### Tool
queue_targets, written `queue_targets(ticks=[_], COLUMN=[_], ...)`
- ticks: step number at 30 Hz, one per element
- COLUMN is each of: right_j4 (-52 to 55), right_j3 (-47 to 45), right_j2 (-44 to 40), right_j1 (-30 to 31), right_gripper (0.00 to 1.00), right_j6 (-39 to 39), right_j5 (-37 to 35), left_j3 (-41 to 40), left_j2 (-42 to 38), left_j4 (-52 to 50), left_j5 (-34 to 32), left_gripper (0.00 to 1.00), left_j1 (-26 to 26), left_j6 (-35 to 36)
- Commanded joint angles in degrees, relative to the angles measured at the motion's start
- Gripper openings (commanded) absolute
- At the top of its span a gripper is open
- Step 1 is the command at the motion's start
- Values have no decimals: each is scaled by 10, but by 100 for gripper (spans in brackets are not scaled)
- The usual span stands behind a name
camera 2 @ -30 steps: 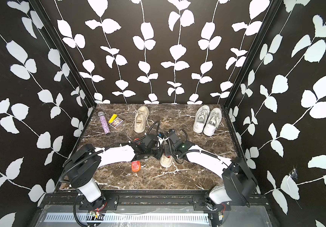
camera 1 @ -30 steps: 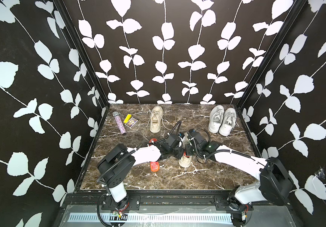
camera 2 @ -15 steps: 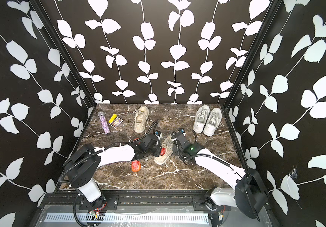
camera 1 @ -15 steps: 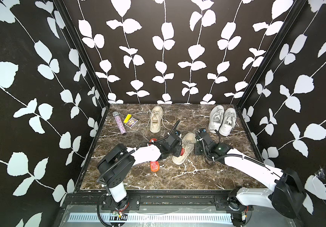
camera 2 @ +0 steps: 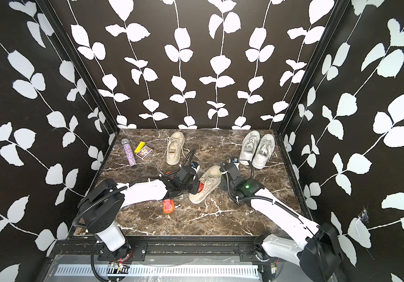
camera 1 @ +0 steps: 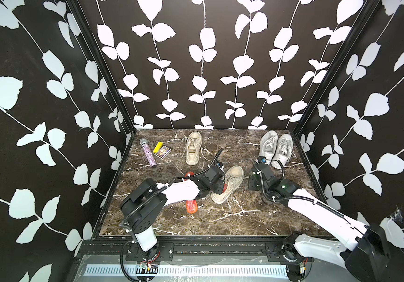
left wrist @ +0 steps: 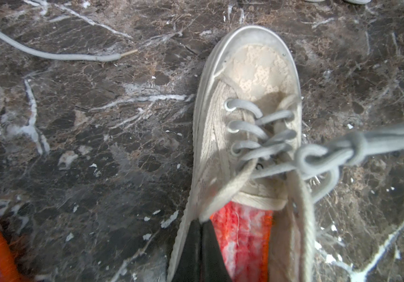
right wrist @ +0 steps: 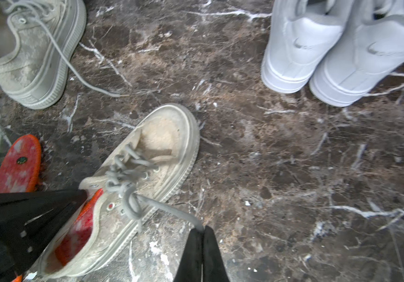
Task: Remove the insole from the shoe
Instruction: Untie the shoelace on the shoe.
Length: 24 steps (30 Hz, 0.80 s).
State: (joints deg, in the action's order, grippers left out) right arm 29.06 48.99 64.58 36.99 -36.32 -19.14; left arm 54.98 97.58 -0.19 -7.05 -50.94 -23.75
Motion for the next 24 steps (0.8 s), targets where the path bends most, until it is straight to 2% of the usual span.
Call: queue_targets(ticks=[1, 6, 12, 15, 20, 24], right_j4=[27, 68, 75, 52, 46, 17], right_j3=[-5, 10, 18, 25, 36, 45], right_j2=[-25, -52, -67, -51, -28, 8], right_j1=[-18, -56, -92, -92, -93, -94], right_gripper=[0, 0, 0, 0, 0, 0], right_j6=[10, 4, 24, 38, 40, 55], right_j5=[-45, -62, -48, -10, -18, 14], left_j3=[-12, -15, -15, -12, -5, -12], left_j2=[-20, -21, -15, -16, -16, -16], left_j4=[-33, -33, -30, -31, -38, -22], left_j5=[-29, -29, -18, -24, -21, -4], left_gripper=[0, 0, 0, 0, 0, 0], left_j1=[8, 8, 8, 8, 8, 8], left_j6=[-7, -5, -8, -5, -2, 5])
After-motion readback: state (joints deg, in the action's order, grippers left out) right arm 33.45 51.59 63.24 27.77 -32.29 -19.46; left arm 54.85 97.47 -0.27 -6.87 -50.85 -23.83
